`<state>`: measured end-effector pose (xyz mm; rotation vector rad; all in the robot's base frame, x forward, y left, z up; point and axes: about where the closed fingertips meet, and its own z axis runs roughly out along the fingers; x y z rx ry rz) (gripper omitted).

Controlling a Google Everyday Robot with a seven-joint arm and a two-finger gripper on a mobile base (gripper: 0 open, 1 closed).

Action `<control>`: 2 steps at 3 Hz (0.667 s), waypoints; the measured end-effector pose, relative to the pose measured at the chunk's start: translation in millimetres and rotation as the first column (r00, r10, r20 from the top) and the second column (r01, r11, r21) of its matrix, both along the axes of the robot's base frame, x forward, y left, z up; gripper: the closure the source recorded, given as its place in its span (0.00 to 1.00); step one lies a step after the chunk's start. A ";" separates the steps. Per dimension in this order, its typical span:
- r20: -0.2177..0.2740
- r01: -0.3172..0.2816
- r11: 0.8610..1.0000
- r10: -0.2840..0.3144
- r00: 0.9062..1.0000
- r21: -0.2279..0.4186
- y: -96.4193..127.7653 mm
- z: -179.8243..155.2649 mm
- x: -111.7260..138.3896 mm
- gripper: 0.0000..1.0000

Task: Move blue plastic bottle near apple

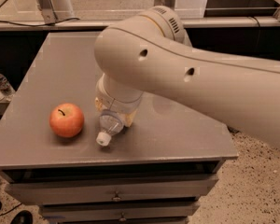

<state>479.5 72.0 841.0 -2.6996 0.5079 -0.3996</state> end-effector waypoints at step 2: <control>-0.021 -0.017 1.000 0.017 1.000 0.019 8.9 -2.4 -4.1 0.84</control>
Offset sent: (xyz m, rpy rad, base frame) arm -0.0177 0.0396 -0.0173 0.0880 0.0985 0.0750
